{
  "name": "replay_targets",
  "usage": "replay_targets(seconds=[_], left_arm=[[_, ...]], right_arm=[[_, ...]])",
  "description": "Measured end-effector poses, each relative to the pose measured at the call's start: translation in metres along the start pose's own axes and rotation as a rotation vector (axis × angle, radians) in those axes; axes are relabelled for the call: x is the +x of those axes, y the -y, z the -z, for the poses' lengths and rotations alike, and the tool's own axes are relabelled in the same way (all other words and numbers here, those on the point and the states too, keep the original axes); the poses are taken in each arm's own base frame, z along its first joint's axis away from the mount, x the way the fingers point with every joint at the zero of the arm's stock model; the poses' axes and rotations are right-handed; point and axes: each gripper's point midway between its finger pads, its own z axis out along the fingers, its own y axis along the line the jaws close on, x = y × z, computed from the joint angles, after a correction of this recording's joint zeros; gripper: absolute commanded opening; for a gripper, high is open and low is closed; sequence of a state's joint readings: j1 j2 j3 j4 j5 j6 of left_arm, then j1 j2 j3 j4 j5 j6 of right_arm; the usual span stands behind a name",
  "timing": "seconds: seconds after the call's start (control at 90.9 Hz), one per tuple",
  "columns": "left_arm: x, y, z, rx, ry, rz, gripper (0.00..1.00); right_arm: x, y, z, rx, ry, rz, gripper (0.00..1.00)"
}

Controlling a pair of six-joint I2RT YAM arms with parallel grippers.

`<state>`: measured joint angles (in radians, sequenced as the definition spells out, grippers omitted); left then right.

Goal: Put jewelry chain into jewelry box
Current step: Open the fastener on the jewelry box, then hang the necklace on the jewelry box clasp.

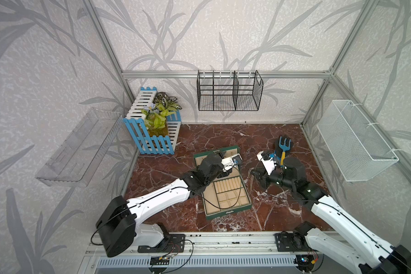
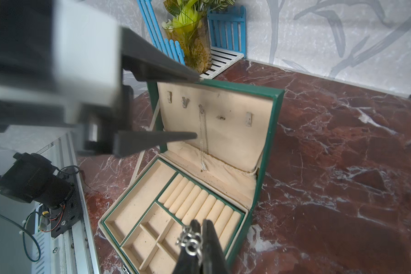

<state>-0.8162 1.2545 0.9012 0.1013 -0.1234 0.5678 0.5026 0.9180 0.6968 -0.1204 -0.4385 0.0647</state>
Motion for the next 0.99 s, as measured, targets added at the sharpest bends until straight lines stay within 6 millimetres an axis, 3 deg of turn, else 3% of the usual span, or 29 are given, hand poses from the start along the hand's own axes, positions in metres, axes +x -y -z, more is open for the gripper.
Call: replay_targets(seconds=[0.165, 0.231, 0.308, 0.594, 0.99], left_arm=[[-0.021, -0.039, 0.039, 0.029, 0.148, 0.265, 0.69], [-0.021, -0.044, 0.046, 0.066, 0.179, 0.348, 0.69], [-0.021, -0.034, 0.049, 0.14, 0.196, 0.422, 0.69], [0.012, 0.005, 0.033, 0.279, 0.113, 0.588, 0.69], [0.036, 0.0, 0.002, 0.241, 0.06, 0.665, 0.58]], right_arm=[[-0.022, -0.004, -0.016, -0.017, -0.019, 0.053, 0.02], [-0.029, -0.003, -0.025, -0.022, -0.03, 0.069, 0.02], [-0.039, -0.001, -0.038, -0.031, -0.04, 0.087, 0.02], [-0.052, 0.002, -0.083, -0.102, -0.096, 0.142, 0.02], [-0.045, -0.001, -0.117, -0.171, -0.173, 0.168, 0.02]])
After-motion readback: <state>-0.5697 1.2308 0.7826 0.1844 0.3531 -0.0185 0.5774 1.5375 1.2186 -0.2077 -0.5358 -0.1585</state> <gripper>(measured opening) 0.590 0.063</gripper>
